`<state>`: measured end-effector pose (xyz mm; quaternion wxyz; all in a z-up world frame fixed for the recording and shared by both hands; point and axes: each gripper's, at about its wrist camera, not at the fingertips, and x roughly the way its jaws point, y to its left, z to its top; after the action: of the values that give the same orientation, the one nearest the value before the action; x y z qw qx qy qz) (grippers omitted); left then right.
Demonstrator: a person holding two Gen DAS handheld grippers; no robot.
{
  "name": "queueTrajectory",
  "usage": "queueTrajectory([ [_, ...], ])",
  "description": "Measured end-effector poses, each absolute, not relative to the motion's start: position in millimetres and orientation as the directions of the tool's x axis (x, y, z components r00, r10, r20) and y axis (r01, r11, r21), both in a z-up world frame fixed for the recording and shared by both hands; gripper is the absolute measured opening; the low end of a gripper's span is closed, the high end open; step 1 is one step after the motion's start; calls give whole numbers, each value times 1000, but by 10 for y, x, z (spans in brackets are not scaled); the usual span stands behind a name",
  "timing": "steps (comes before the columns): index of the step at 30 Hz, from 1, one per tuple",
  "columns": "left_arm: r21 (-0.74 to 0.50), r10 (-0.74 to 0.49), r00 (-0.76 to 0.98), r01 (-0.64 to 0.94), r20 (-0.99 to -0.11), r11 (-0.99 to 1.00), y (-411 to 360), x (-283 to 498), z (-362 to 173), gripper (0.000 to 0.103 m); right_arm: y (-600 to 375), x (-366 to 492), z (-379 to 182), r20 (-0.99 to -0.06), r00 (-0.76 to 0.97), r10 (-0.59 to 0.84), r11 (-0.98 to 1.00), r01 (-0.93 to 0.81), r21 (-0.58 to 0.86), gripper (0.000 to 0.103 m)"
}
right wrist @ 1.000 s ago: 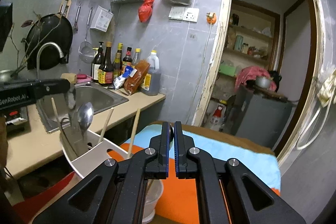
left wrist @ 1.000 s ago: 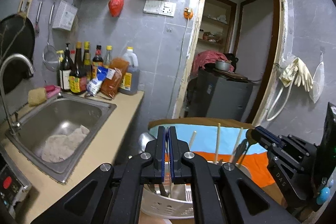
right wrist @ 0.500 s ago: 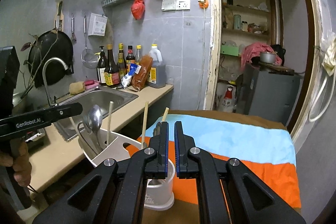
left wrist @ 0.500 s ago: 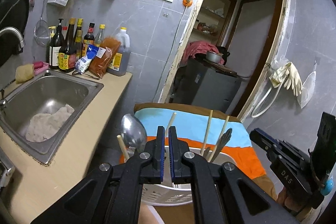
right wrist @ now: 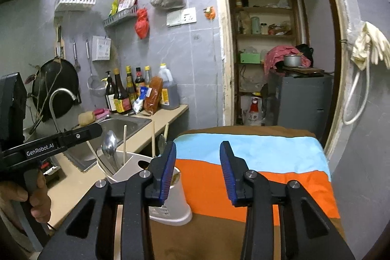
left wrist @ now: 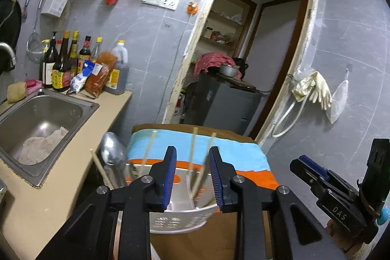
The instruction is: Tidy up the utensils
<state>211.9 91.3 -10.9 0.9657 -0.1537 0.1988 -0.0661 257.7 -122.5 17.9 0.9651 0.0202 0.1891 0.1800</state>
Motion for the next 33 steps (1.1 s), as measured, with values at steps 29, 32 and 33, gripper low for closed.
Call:
queueTrajectory([
  [29, -172, -123, 933, 68, -337, 983, 187, 536, 116, 103, -2239, 904, 494, -282, 910, 304, 948, -261, 181, 101],
  [32, -170, -112, 935, 57, -337, 984, 171, 352, 88, 103, -2307, 735, 475, -272, 913, 304, 947, -259, 190, 101],
  [33, -169, -107, 936, 53, -335, 984, 167, 310, 89, 103, -2326, 678, 468, -270, 914, 304, 947, -259, 190, 101],
])
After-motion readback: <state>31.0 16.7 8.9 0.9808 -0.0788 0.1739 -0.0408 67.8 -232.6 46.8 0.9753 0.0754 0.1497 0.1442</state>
